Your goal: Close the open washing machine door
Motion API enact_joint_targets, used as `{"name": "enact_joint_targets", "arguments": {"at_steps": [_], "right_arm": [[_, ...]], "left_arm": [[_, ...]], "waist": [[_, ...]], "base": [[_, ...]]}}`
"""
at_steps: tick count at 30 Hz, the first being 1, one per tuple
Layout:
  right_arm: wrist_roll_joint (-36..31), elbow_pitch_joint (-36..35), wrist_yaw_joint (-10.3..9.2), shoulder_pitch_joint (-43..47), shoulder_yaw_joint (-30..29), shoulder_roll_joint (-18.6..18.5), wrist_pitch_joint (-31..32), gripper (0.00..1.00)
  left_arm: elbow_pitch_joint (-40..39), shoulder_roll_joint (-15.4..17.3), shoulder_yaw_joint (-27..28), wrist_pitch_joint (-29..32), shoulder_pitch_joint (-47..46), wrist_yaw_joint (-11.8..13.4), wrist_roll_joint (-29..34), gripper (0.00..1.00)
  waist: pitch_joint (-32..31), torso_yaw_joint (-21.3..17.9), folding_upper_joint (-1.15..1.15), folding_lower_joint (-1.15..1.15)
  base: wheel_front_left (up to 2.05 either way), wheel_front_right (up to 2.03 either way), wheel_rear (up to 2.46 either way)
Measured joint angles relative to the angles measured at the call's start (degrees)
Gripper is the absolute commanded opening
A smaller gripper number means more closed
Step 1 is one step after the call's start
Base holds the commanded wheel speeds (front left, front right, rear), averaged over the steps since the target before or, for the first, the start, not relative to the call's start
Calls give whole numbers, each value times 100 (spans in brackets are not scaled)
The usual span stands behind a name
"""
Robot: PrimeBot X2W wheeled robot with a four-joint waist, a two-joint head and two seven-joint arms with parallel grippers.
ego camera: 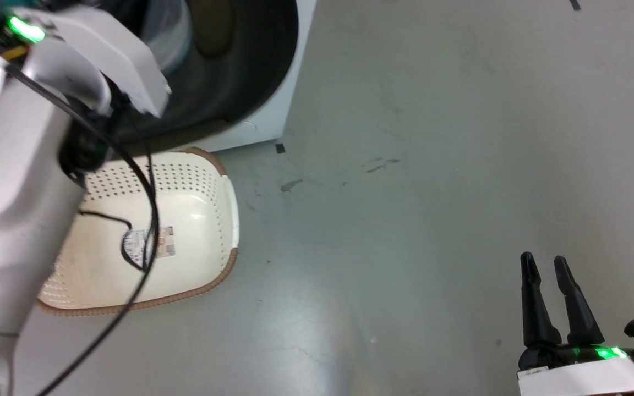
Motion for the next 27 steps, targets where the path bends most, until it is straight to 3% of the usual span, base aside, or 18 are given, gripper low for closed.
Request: {"name": "enact_joint_targets", "arguments": {"at_steps": [14, 27], "right_arm": [[100, -75, 0, 2, 35, 0, 0, 100], [-204, 113, 0, -12, -186, 0, 0, 100]], "left_arm": [[172, 223, 203, -56, -521, 94, 47, 0], [110, -218, 282, -928, -220, -137, -235, 0]], "waist": [[224, -118, 0, 0], [-266, 521, 0, -1]], "base": [[0, 0, 0], [0, 0, 0]]}}
